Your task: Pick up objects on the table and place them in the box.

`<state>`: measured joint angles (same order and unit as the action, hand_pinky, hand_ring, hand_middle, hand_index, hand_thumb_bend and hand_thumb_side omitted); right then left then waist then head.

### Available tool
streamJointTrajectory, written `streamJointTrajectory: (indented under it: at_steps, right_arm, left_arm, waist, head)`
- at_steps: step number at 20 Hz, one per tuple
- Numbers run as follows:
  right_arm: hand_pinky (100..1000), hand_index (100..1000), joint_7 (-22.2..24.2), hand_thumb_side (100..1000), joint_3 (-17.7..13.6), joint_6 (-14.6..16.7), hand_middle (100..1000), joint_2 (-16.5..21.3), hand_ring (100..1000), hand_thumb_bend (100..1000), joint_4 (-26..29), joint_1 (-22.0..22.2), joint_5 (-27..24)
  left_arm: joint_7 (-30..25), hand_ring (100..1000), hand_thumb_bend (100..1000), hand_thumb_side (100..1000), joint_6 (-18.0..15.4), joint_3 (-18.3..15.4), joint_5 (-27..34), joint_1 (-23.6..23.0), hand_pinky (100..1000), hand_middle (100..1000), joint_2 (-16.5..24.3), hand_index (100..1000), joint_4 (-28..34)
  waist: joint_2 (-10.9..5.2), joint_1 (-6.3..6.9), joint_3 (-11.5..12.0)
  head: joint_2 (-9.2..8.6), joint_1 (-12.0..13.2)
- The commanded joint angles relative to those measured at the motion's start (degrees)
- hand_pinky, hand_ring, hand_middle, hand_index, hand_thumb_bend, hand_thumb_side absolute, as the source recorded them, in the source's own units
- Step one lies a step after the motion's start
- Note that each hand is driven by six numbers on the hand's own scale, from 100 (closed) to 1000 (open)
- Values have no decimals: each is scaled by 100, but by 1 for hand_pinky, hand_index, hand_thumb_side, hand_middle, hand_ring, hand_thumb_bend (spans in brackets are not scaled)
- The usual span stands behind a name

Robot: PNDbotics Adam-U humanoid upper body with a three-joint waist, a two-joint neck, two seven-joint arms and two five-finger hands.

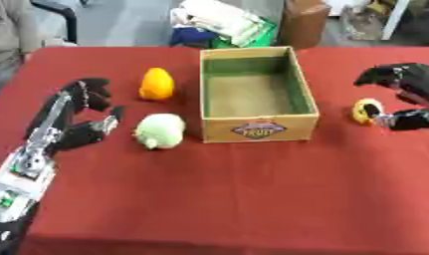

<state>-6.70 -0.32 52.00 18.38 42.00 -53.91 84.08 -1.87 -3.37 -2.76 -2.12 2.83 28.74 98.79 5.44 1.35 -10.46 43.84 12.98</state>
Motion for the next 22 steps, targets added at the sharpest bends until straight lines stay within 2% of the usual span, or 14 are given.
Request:
streamJointTrajectory:
  at_steps: [1, 10, 11, 14, 22]
  right_arm:
    - [678, 865, 17, 291, 5, -3, 790, 88, 757, 100, 131, -107, -40]
    - [678, 865, 44, 292, 29, -3, 790, 48, 756, 100, 141, -109, -46]
    - [678, 865, 46, 293, 32, -3, 790, 45, 757, 100, 141, -110, -46]
    - [678, 865, 57, 293, 49, -3, 790, 18, 757, 100, 141, -112, -39]
    - [678, 865, 62, 295, 67, -3, 789, -12, 756, 100, 136, -100, -29]
  left_arm:
    - [-106, 621, 378, 162, 0, 91, -109, 79, 667, 613, 364, 804, 107]
    - [-616, 651, 467, 205, 30, 706, -486, 280, 685, 650, 1066, 812, -5]
    - [-648, 679, 511, 224, 31, 731, -509, 303, 705, 689, 1090, 830, -27]
    - [-837, 703, 516, 241, 54, 1013, -690, 497, 718, 719, 1313, 839, -178]
    - [-1259, 717, 540, 269, 98, 1540, -1305, 987, 728, 745, 1381, 856, -686]
  waist:
    - [-92, 10, -13]
    - [-100, 17, -84]
    - [-100, 20, -92]
    - [-100, 23, -134]
    - [-116, 19, -166]
  head:
    - [26, 2]
    - [27, 41]
    - [27, 46]
    - [27, 73]
    - [27, 104]
